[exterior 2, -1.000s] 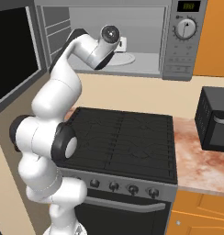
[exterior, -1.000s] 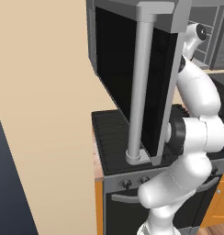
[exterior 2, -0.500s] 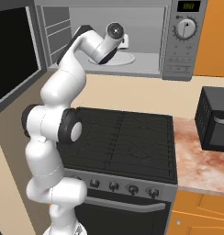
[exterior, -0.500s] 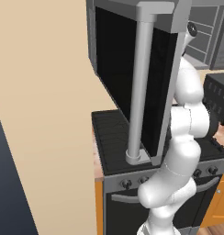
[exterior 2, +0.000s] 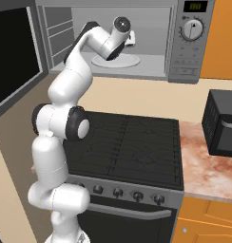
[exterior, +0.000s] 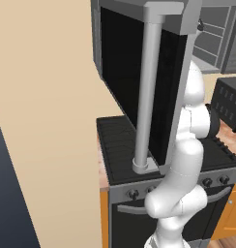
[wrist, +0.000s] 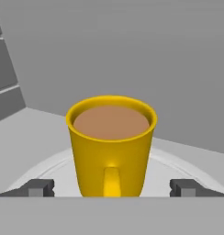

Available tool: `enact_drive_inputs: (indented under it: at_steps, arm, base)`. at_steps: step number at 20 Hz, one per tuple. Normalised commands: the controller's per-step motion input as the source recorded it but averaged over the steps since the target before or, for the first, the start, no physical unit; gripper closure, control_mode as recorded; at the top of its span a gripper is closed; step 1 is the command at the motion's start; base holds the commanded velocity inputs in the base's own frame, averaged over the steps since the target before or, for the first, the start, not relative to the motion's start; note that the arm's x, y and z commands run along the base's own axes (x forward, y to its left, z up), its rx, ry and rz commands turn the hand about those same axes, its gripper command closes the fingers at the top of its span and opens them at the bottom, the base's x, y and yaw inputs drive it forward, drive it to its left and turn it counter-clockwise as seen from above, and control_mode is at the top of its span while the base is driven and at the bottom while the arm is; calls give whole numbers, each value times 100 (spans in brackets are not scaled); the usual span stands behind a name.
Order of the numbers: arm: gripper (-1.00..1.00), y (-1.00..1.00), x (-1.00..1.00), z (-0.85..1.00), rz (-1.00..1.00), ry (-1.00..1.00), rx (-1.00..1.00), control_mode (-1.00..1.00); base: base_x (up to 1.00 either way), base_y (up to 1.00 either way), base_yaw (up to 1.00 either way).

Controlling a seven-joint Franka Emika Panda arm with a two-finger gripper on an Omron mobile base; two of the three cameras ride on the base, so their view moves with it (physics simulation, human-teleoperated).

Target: Pick the cup of tea, navigate to the dining table, and place it on the saucer.

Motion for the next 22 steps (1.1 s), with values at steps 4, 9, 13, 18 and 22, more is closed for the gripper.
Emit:
enact_drive_inputs:
  at_steps: [4,9,13,18,22]
  arm:
    - [-100,0,1,0,2,2,-3,-100]
    - [-100,0,0,0,2,0,-2,-100]
    - [-100,0,4,-1,2,0,0,-100]
    - [-100,0,-2,-5,2,0,-1,-100]
    - [-100,0,-7,-10,1,0,-1,-100]
  base:
    - [0,0,0]
    - [0,0,0]
    - [0,0,0]
    - [0,0,0]
    - [0,0,0]
